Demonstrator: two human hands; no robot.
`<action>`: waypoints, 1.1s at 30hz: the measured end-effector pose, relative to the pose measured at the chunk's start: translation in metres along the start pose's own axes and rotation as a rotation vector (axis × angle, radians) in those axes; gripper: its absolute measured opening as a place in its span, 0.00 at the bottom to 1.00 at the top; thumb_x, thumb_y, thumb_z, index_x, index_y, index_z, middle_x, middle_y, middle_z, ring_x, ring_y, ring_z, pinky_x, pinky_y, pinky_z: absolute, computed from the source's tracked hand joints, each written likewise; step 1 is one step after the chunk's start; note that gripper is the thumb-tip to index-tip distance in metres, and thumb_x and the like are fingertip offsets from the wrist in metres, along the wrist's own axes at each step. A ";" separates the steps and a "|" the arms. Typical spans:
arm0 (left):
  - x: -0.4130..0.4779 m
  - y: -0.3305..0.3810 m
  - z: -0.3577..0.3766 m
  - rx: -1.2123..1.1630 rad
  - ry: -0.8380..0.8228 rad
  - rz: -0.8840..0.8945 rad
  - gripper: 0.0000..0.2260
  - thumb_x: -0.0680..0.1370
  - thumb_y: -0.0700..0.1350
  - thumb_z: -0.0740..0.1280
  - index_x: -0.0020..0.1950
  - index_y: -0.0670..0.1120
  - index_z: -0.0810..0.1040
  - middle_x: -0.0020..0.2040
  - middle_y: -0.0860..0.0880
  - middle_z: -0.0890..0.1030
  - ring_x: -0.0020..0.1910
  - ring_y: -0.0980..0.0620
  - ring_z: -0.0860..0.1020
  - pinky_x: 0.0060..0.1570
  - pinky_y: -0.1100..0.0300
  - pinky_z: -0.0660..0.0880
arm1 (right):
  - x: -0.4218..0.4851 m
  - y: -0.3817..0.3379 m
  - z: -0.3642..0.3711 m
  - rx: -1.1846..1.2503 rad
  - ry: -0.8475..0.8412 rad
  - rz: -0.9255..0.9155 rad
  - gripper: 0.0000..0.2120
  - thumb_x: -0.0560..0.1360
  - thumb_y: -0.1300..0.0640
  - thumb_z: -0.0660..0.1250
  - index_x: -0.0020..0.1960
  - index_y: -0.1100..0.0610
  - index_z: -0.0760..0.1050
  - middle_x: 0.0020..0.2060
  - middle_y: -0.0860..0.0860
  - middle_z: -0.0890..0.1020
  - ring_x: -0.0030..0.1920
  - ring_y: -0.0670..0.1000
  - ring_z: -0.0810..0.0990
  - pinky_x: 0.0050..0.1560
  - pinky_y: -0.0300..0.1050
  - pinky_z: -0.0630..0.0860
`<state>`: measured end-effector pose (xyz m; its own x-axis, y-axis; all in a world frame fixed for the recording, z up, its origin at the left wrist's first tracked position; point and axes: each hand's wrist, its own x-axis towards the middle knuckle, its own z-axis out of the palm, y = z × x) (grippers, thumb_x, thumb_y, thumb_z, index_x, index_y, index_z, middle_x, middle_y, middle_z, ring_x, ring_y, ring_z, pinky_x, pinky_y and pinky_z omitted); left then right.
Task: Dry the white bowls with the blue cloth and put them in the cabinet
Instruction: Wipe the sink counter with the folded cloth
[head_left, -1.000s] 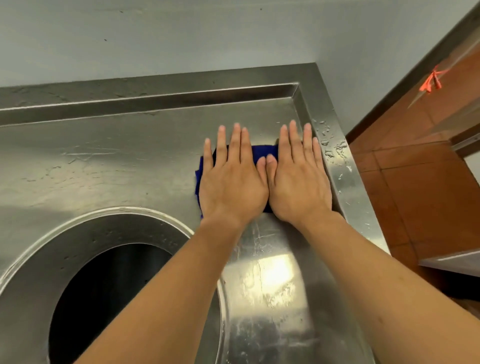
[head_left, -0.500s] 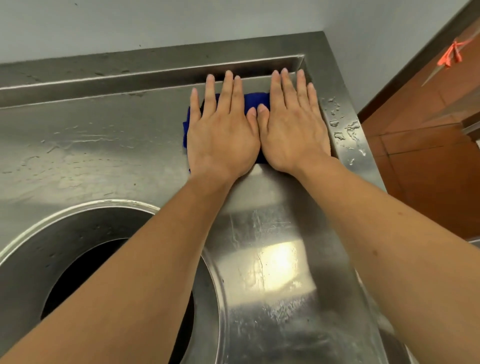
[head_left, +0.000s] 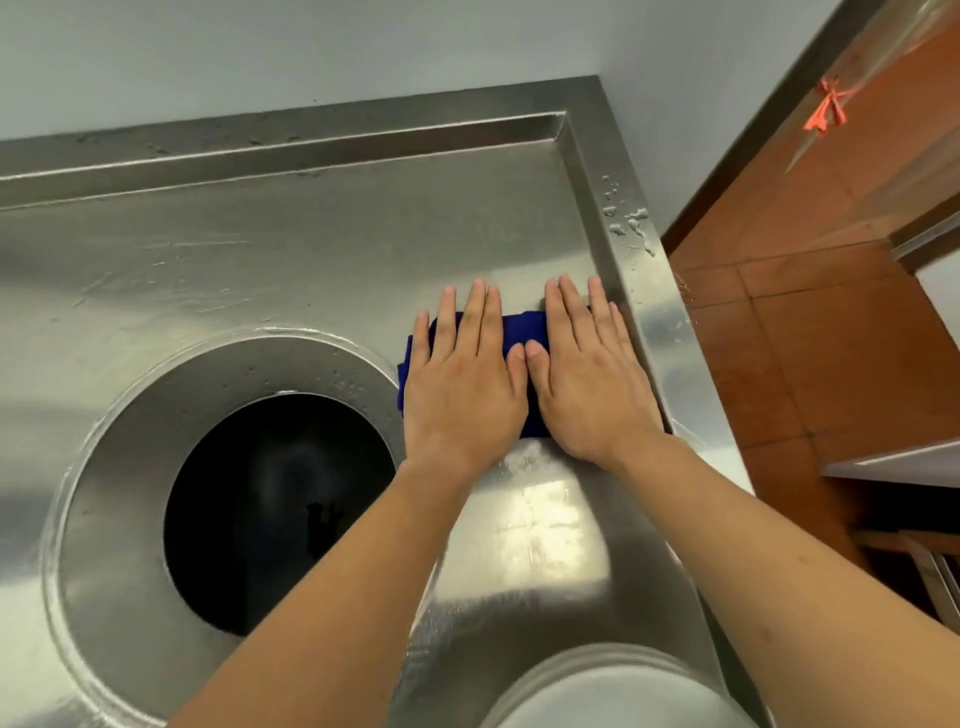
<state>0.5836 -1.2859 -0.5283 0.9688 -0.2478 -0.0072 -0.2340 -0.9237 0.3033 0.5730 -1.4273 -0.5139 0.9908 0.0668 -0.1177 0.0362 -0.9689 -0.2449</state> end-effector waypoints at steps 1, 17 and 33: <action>-0.006 0.000 -0.002 -0.027 -0.044 -0.013 0.28 0.87 0.54 0.45 0.86 0.44 0.54 0.87 0.46 0.55 0.87 0.43 0.50 0.84 0.45 0.46 | -0.006 0.002 -0.001 0.024 -0.056 0.002 0.31 0.86 0.45 0.45 0.84 0.59 0.45 0.84 0.56 0.49 0.84 0.57 0.41 0.81 0.50 0.38; -0.110 0.093 -0.296 -1.293 0.438 0.487 0.37 0.77 0.60 0.41 0.83 0.44 0.59 0.85 0.44 0.63 0.80 0.49 0.70 0.77 0.51 0.68 | -0.156 -0.103 -0.268 1.246 0.589 -0.474 0.28 0.84 0.52 0.58 0.78 0.63 0.53 0.76 0.61 0.67 0.80 0.57 0.65 0.79 0.53 0.63; -0.270 0.108 -0.352 -1.420 0.431 0.632 0.32 0.77 0.72 0.61 0.69 0.48 0.73 0.69 0.48 0.79 0.72 0.45 0.76 0.70 0.50 0.70 | -0.340 -0.151 -0.302 1.113 0.758 -0.464 0.25 0.80 0.54 0.57 0.75 0.62 0.64 0.73 0.59 0.74 0.74 0.55 0.74 0.73 0.49 0.71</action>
<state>0.3251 -1.2156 -0.1580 0.7585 -0.1420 0.6360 -0.5614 0.3530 0.7485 0.2698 -1.3760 -0.1465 0.7595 -0.1649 0.6293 0.6038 -0.1815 -0.7762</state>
